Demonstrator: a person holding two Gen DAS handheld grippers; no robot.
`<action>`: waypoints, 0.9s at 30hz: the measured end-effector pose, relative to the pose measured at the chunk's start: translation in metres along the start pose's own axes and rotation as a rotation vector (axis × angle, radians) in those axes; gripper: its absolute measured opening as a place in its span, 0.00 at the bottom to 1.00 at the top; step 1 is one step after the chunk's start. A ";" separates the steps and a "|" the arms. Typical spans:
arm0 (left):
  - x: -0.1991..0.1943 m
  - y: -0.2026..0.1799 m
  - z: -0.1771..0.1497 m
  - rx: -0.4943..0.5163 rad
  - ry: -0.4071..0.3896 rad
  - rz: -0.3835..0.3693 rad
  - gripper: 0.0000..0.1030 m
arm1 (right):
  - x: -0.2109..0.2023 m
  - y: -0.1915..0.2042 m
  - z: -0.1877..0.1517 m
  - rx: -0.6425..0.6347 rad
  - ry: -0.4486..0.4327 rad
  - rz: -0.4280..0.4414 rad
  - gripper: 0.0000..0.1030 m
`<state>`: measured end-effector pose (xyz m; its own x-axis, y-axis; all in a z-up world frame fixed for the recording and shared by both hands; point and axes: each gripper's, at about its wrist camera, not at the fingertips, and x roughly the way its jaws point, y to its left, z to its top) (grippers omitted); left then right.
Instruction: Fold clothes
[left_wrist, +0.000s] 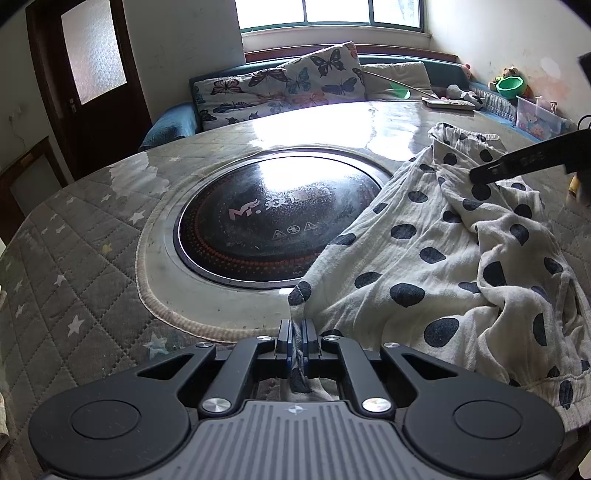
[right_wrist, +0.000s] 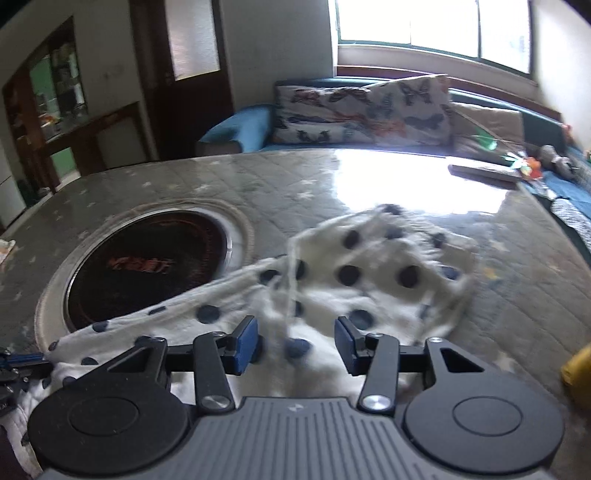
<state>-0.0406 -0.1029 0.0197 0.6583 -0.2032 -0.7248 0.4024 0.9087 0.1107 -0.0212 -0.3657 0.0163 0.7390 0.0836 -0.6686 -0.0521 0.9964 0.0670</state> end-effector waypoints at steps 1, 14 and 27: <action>0.000 0.000 0.000 0.000 0.000 0.000 0.06 | 0.004 0.003 0.001 -0.004 0.009 0.005 0.36; 0.000 0.002 -0.001 -0.008 -0.003 -0.008 0.06 | -0.050 0.001 -0.014 -0.062 -0.033 -0.093 0.04; 0.000 0.005 -0.001 -0.009 -0.006 -0.015 0.08 | -0.107 -0.036 -0.079 0.015 0.126 -0.242 0.05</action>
<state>-0.0395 -0.0984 0.0197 0.6563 -0.2187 -0.7221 0.4063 0.9089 0.0939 -0.1518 -0.4090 0.0269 0.6392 -0.1551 -0.7532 0.1264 0.9873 -0.0961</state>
